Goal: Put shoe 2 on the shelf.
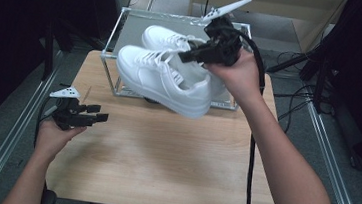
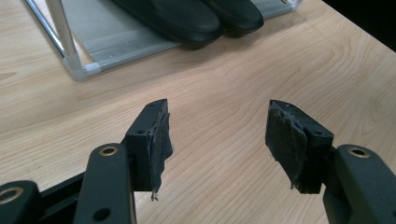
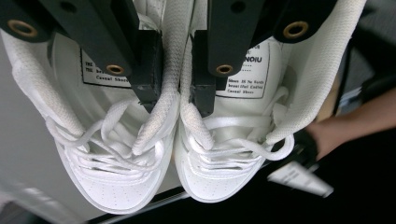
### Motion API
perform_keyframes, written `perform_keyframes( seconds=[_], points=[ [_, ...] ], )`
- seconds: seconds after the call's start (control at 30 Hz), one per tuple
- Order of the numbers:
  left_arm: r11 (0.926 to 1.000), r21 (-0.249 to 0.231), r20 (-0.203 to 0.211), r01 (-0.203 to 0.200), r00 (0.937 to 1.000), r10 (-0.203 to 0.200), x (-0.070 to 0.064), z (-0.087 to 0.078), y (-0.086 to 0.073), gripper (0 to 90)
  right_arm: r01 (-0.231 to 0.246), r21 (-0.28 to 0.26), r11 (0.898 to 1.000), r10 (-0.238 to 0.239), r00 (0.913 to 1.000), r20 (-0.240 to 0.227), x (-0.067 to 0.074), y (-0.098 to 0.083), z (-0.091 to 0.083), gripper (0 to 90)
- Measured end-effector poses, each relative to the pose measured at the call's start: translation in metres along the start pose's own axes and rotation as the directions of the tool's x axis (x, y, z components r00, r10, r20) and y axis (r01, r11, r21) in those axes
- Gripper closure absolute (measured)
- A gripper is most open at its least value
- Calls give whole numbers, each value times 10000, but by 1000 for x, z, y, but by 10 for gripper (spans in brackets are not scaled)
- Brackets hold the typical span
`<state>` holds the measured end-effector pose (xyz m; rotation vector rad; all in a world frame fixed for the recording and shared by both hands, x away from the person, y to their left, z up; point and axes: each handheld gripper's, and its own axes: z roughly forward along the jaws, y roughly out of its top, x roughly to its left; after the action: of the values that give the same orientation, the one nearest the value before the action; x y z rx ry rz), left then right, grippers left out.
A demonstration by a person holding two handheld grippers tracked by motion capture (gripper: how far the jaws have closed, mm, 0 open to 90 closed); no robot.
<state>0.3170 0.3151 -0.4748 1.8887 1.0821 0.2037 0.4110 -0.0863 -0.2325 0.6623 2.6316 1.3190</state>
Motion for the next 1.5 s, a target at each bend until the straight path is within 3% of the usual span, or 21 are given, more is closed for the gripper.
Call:
perform_keyframes(
  seconds=[0.1,0.2,0.33,0.43,0.47,0.5,0.57,0.6,0.63,0.7,0.77,0.9,1.0,1.07,1.13,1.17,1.3,1.4,1.43,1.5],
  points=[
    [9999,129,95,-74,9999,73,-1,2,1,405,-582,-129,9982,590,9951,799,-16,13,0,793],
    [9995,226,135,-200,9997,197,-5,6,2,404,-1133,-153,9934,1143,9828,1453,-38,24,8,794],
    [9976,469,207,-504,9986,495,-10,11,4,404,-1960,-305,9801,1974,9484,2483,-60,38,23,794],
    [9973,497,279,-544,9982,530,-10,12,4,404,-2347,-647,9699,2427,9115,3322,-70,46,36,793],
    [9971,522,300,-546,9981,531,-11,13,4,405,-2372,-750,9686,2483,9034,3496,-72,48,39,793],
    [9968,551,300,-575,9980,559,-11,13,4,405,-2544,-895,9630,2692,8879,3730,-75,50,44,793],
    [9968,520,365,-612,9976,593,-12,15,4,405,-2796,-1091,9539,2996,8651,4024,-78,53,52,793],
    [9969,503,399,-598,9975,578,-12,15,4,405,-3158,-1258,9405,3390,8452,4132,-82,53,57,793],
    [9965,516,438,-651,9971,629,-12,16,5,405,-3307,-1342,9341,3559,8344,4210,-84,54,60,792],
    [9955,636,535,-709,9963,675,-14,17,5,405,-3887,-1564,9080,4170,8024,4270,-90,53,66,792],
    [9945,690,644,-791,9951,747,-17,18,6,405,-4262,-1660,8893,4532,7723,4452,-94,53,73,792],
    [9930,590,857,-1020,9916,967,-21,22,10,405,-4681,-1945,8620,4970,7054,5053,-98,53,86,791],
    [9918,606,1034,-1121,9890,1054,-22,24,11,405,-4898,-2206,8434,5249,6641,5324,-99,54,94,789],
    [9914,618,1204,-1153,9869,1072,-23,26,13,406,-5071,-2366,8288,5466,6429,5366,-100,54,97,789],
    [9910,600,1265,-1196,9857,1113,-23,27,14,406,-5309,-2552,8081,5737,6107,5458,-99,54,101,787],
    [9905,640,1309,-1216,9850,1124,-23,28,14,406,-5411,-2631,7988,5857,5993,5457,-99,54,102,786],
    [9916,554,1545,-1168,9822,1070,-23,30,16,406,-5513,-2822,7851,6043,5819,5443,-96,52,112,780],
    [9915,582,1550,-1161,9822,1059,-22,30,16,406,-5540,-2876,7812,6079,5707,5520,-93,51,117,758],
    [9915,583,1510,-1166,9828,1067,-23,31,16,406,-5545,-2846,7820,6057,5687,5565,-92,51,118,746],
    [9905,657,1515,-1204,9824,1094,-24,31,16,406,-5364,-2700,7996,5805,5751,5764,-89,52,121,720]
  ],
)
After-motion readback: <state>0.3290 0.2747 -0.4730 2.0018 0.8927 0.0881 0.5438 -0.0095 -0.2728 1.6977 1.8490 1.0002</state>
